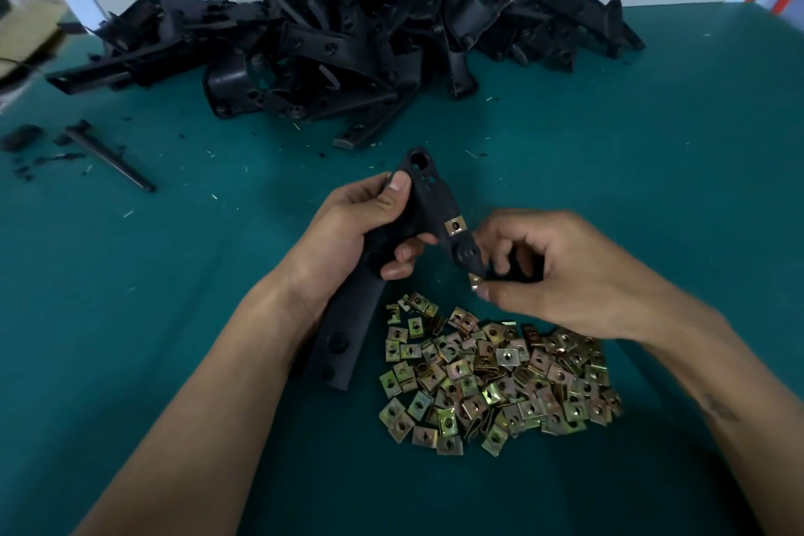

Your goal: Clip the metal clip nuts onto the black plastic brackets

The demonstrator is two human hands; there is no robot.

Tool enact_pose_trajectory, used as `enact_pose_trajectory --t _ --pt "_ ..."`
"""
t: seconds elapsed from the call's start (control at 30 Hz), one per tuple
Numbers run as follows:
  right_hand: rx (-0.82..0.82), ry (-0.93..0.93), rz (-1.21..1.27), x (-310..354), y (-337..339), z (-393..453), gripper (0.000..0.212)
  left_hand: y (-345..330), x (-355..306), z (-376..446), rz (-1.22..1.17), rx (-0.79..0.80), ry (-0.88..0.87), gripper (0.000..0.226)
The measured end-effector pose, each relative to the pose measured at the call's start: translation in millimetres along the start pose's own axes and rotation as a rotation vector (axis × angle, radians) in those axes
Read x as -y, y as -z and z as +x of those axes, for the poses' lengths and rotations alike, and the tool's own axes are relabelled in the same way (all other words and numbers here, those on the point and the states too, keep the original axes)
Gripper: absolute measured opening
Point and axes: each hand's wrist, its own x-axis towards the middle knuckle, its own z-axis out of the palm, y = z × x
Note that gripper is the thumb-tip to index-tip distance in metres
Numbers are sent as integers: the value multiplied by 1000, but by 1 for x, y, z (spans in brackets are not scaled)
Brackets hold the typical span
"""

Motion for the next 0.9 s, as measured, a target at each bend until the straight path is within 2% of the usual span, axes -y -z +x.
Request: enact_pose_trajectory --t 0.13,0.27,0.37,0.43,0.5,0.6,0.73,0.83,0.9 --pt "-134 12 202 -6 -1 4 26 1 2 1 44 21 -2 31" --pt "-223 44 326 -9 -1 6 32 1 2 0 45 25 -4 29" --pt "-69 15 194 -8 1 4 43 1 1 -1 15 28 5 29" --pt "36 8 19 -8 1 4 37 1 1 -1 -6 27 10 28" --pt "36 26 -81 -7 0 5 24 2 1 -1 -2 23 11 28" --pt "-22 30 -59 -7 -3 6 18 1 2 -1 17 29 4 28" --pt "-187 9 217 -12 -4 7 11 2 2 -1 24 44 2 28" --pt "-288 59 559 -12 -6 10 16 3 3 -2 34 58 -2 27" --pt "-322 73 698 -11 -11 13 22 3 4 -2 37 65 -2 27"
